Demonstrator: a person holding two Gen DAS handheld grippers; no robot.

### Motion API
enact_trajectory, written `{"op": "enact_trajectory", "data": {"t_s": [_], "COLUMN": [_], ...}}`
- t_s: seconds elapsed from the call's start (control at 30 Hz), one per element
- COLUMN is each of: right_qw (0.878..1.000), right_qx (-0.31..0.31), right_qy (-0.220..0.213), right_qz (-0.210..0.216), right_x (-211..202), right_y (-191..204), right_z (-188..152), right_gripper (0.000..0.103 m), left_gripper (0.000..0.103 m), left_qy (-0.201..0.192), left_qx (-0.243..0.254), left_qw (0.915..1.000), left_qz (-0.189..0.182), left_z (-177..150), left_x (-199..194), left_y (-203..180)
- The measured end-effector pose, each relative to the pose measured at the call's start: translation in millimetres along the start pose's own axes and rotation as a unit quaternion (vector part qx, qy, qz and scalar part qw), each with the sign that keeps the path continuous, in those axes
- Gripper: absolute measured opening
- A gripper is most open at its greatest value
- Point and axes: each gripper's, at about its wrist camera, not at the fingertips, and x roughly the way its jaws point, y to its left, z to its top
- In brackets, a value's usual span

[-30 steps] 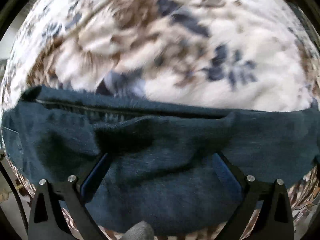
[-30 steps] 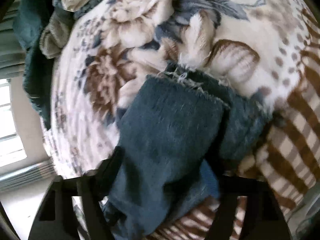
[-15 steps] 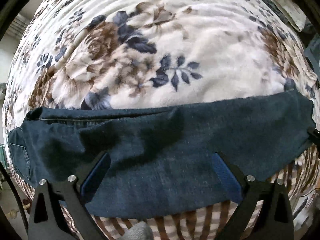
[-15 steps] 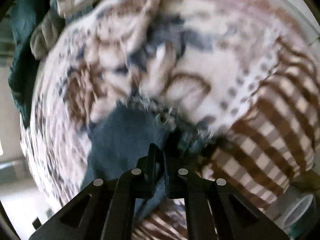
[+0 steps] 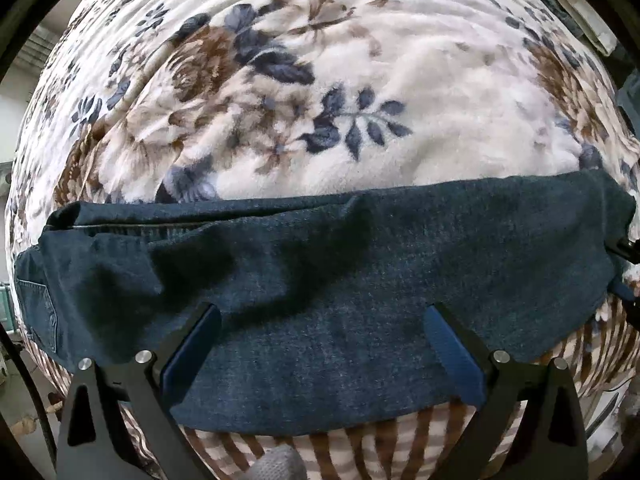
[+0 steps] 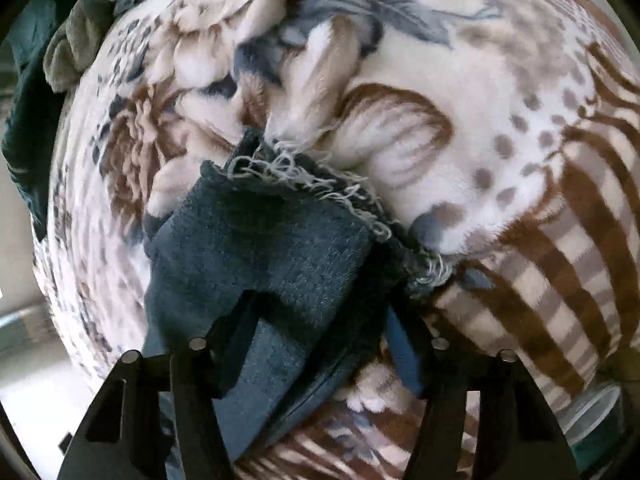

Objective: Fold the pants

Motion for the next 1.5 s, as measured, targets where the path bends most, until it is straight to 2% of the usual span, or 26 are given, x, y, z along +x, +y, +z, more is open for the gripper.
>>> {"op": "enact_trajectory", "data": {"t_s": [0.03, 0.07, 0.1, 0.23, 0.27, 0.37, 0.47, 0.57, 0.6, 0.63, 0.67, 0.7, 0.83, 1.0, 1.13, 1.23, 1.3, 1.37, 1.43, 1.5], "right_qw": [1.0, 0.999, 0.997, 0.977, 0.974, 0.978, 0.986, 0.989, 0.99, 0.989, 0.987, 0.983, 0.96, 0.925, 0.893, 0.867, 0.848, 0.834, 0.826, 0.816], "right_qx": [-0.022, -0.045, -0.07, -0.183, -0.192, -0.168, -0.132, -0.121, -0.121, -0.131, -0.148, -0.172, -0.271, -0.372, -0.432, -0.464, -0.485, -0.5, -0.501, -0.506], "right_qy": [-0.008, -0.016, -0.027, -0.078, -0.09, -0.086, -0.059, -0.037, -0.027, -0.018, -0.01, -0.006, 0.013, 0.058, 0.129, 0.176, 0.207, 0.228, 0.257, 0.281], "right_qz": [-0.007, -0.012, -0.016, -0.082, -0.084, -0.088, -0.082, -0.072, -0.063, -0.061, -0.065, -0.069, -0.074, -0.046, 0.002, 0.033, 0.047, 0.046, 0.037, 0.023], "right_x": [-1.1, -3.2, -7.0, -26.7, -33.1, -38.9, -26.7, -26.1, -31.3, -36.7, -43.0, -51.3, -73.0, -57.5, -13.8, 26.7, 55.5, 85.6, 127.1, 160.1], "right_y": [6.2, 13.1, 21.8, 57.7, 59.3, 40.8, 16.4, 18.0, 22.1, 28.6, 36.1, 46.1, 94.6, 183.5, 284.4, 356.6, 401.5, 436.9, 471.3, 490.8], "right_z": [-1.6, -3.0, -5.7, -28.3, -33.5, -39.7, -39.4, -32.7, -30.2, -30.5, -33.0, -38.1, -72.5, -142.3, -213.8, -263.5, -298.7, -326.5, -346.7, -361.4], "right_gripper": [0.03, 0.022, 0.019, 0.016, 0.015, 0.015, 0.016, 0.023, 0.04, 0.066, 0.077, 0.085, 0.085, 0.085, 0.085, 0.085, 0.085, 0.085, 0.085, 0.085], "left_gripper": [0.103, 0.103, 0.103, 0.103, 0.103, 0.103, 0.103, 0.103, 0.103, 0.103, 0.103, 0.103, 0.103, 0.103, 0.103, 0.103, 0.103, 0.103, 0.103, 0.103], "left_qy": [0.001, 0.0, -0.001, -0.003, -0.004, -0.008, -0.009, -0.018, -0.022, -0.027, -0.032, -0.036, -0.049, -0.063, -0.053, -0.028, -0.011, 0.005, 0.018, 0.023], "left_qx": [-0.001, 0.0, 0.002, 0.003, 0.002, 0.003, 0.001, -0.002, -0.006, -0.011, -0.019, -0.028, -0.081, -0.142, -0.199, -0.24, -0.262, -0.281, -0.291, -0.292], "left_qw": [1.0, 1.0, 1.0, 1.0, 1.0, 0.9999, 0.9998, 0.9996, 0.9994, 0.999, 0.9986, 0.998, 0.9939, 0.9825, 0.964, 0.9496, 0.943, 0.9386, 0.9371, 0.9397], "left_qz": [-0.002, -0.001, 0.002, 0.006, 0.007, 0.011, 0.017, 0.022, 0.028, 0.034, 0.039, 0.044, 0.056, 0.103, 0.168, 0.2, 0.205, 0.2, 0.192, 0.177], "left_z": [1.9, 1.9, 0.0, -4.2, -6.7, -10.0, -9.0, -5.8, -5.6, -5.5, -5.8, -4.5, -0.5, -20.9, -40.3, -49.4, -51.2, -50.2, -46.3, -43.0], "left_x": [4.7, 7.7, 7.2, 9.1, 8.2, 5.3, 2.6, 0.6, -3.1, -9.0, -15.0, -20.9, -48.5, -71.8, -70.9, -53.0, -38.4, -17.9, 4.9, 20.1], "left_y": [4.5, 6.0, 3.1, 2.2, -0.1, -2.2, 1.9, 7.0, 10.9, 14.5, 19.7, 26.5, 76.3, 165.5, 261.1, 325.8, 358.3, 391.5, 417.7, 430.7]}}
